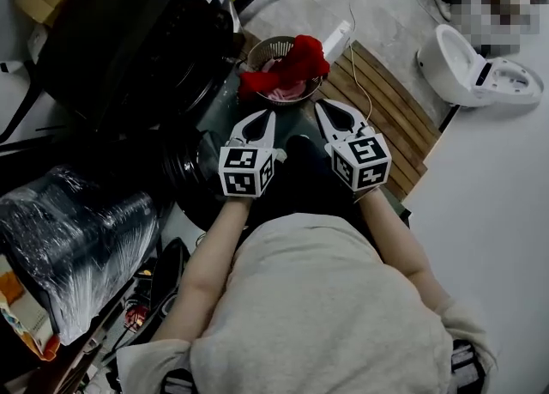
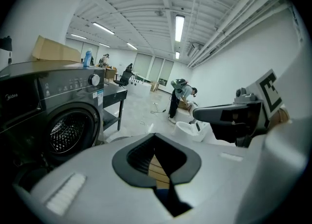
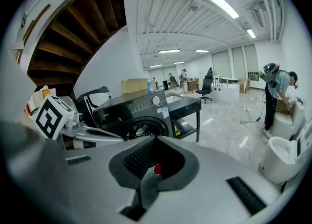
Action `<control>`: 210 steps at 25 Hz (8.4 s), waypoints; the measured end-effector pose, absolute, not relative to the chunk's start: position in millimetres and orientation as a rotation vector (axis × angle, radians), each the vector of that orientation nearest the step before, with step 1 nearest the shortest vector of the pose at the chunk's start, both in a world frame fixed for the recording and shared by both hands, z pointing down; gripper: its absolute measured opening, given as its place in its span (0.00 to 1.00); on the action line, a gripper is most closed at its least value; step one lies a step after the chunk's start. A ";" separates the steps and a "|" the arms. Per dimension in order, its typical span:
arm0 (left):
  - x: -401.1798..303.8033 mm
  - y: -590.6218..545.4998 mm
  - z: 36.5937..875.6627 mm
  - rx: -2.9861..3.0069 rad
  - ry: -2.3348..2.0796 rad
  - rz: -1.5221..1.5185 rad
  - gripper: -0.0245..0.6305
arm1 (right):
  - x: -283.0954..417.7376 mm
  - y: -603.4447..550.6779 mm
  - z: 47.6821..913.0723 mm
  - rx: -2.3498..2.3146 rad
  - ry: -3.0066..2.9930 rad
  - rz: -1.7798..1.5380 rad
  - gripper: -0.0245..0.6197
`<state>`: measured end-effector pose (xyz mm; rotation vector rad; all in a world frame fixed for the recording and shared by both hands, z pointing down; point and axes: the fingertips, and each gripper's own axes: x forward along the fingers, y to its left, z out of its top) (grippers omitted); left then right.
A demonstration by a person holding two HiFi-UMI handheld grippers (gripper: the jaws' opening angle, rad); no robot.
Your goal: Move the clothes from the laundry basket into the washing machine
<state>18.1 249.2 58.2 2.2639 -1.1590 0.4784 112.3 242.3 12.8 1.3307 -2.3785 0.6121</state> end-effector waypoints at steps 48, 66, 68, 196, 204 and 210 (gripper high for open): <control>85.9 75.8 470.7 2.081 -0.834 0.763 0.07 | 241.9 -9.9 491.5 1.257 -1.729 0.481 0.09; 99.3 33.3 369.1 2.382 -0.883 0.513 0.55 | 74.6 32.0 271.4 1.066 -2.525 0.958 0.07; 82.0 20.6 346.0 2.383 -0.980 0.387 0.45 | 59.7 32.7 249.6 1.009 -2.619 1.046 0.07; -247.4 -6.5 424.0 1.528 -2.020 0.448 0.24 | -61.8 37.8 384.1 0.626 -2.422 1.350 0.07; -309.1 -74.5 403.1 1.533 -2.245 0.501 0.25 | -59.9 51.7 398.8 0.640 -2.381 1.415 0.07; -306.9 -80.7 445.9 1.447 -2.009 0.247 0.61 | -57.7 62.9 405.4 0.619 -2.356 1.431 0.07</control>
